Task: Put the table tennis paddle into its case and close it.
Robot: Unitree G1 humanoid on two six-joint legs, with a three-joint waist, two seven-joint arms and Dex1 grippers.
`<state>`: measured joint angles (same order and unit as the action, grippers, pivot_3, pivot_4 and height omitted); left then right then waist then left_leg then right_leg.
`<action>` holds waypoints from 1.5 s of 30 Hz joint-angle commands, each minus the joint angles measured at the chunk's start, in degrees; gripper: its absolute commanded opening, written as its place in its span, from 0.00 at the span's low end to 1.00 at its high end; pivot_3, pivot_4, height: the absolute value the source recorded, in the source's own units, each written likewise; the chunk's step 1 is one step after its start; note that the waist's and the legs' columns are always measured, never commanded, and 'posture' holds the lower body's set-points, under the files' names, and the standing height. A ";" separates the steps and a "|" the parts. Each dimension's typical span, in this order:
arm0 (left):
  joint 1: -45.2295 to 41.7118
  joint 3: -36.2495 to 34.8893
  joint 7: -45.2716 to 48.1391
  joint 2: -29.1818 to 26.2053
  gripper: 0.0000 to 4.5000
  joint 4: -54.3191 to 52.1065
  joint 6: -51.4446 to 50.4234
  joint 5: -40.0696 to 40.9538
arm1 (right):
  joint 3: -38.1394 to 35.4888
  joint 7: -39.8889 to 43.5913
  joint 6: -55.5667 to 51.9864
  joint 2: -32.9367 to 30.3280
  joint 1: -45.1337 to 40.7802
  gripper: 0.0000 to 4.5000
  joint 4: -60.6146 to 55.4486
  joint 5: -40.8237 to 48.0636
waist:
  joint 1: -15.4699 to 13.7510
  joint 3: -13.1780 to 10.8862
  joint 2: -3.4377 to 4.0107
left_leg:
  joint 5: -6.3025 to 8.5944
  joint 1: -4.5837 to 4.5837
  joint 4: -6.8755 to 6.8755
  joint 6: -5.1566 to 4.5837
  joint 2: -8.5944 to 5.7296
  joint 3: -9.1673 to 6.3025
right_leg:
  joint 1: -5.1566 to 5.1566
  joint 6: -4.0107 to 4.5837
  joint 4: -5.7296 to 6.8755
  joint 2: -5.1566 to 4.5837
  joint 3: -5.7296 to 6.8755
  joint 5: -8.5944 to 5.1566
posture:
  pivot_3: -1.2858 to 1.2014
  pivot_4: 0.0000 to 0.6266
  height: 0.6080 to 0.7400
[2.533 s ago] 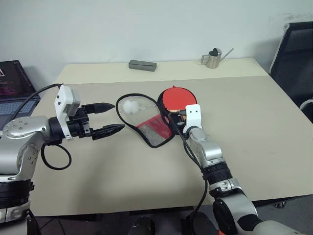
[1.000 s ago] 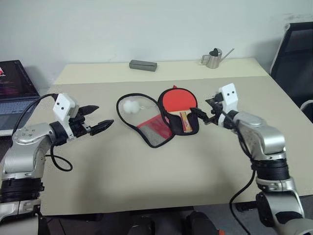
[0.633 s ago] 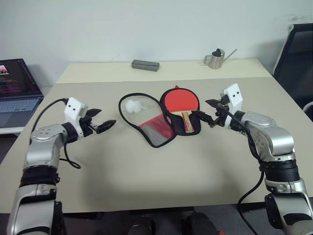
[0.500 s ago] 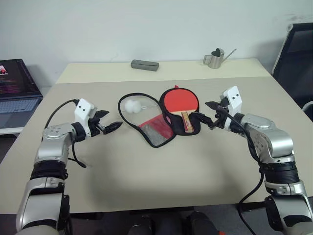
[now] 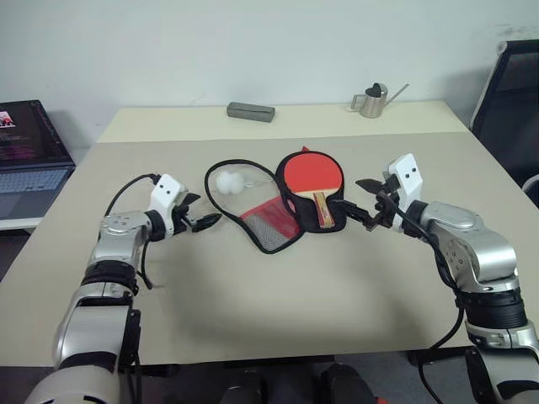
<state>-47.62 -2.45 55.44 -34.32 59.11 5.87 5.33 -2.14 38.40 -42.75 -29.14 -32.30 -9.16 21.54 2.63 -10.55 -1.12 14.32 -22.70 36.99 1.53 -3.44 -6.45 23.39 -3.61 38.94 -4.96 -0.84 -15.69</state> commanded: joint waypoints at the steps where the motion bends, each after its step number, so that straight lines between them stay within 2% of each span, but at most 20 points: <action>1: -2.74 0.34 -1.38 1.22 1.00 2.28 2.21 -1.29 | -1.45 1.11 -0.30 -0.91 0.54 1.00 -3.78 2.34 | 0.09 0.00 0.00 | 0.00 -0.01 0.00 0.00 0.00 0.00 | 0.00 0.00 0.00 0.00 0.02 0.00 | 0.52 0.24 1.00; 16: -10.58 0.56 -2.10 5.91 1.00 9.37 5.54 -3.44 | -1.44 0.28 -1.80 -2.44 2.78 1.00 -6.62 3.67 | -0.03 -0.03 -0.06 | 0.00 -0.08 0.05 0.00 -0.02 0.03 | 0.01 -0.01 0.01 0.01 0.09 0.00 | 0.52 0.24 1.00; 26: -20.88 2.64 -3.48 16.13 1.00 13.72 6.57 -6.45 | -3.24 -3.22 -4.93 -2.00 6.07 1.00 -12.09 6.45 | -0.61 -0.05 -0.11 | 0.00 -0.14 0.07 0.00 -0.06 0.09 | 0.01 -0.02 -0.01 0.00 0.15 0.00 | 0.52 0.24 1.00; 35: -24.24 2.63 -10.16 24.15 1.00 16.64 6.23 -9.76 | -8.32 -9.43 -10.24 -1.75 11.80 1.00 -20.60 9.80 | -0.63 -0.07 -0.14 | 0.00 -0.14 0.07 0.00 -0.06 0.14 | 0.01 -0.03 0.00 0.00 0.13 0.00 | 0.52 0.24 1.00; 40: -24.41 2.04 -11.13 24.97 1.00 16.88 6.73 -10.25 | -9.66 -11.78 -11.97 -1.56 13.09 1.00 -22.19 11.24 | -0.57 -0.08 -0.15 | -0.01 -0.11 0.07 0.00 -0.06 0.16 | 0.01 -0.03 0.03 0.03 0.11 0.00 | 0.52 0.24 1.00; 45: -24.53 -0.86 -6.50 21.80 1.00 15.46 8.17 -7.49 | -7.60 -13.85 -11.27 -0.17 10.41 1.00 -18.87 10.29 | -0.27 -0.08 -0.15 | -0.01 -0.10 0.07 0.00 -0.07 0.18 | 0.01 -0.03 0.03 0.03 0.09 0.00 | 0.52 0.24 1.00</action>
<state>-70.13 -1.91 47.60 -11.24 76.55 12.36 -4.05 -9.64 25.03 -54.56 -29.42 -20.43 -27.62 31.58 2.36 -10.63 -1.27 14.31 -22.79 37.06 1.53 -3.51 -6.26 23.40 -3.63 38.98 -4.93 -0.75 -15.69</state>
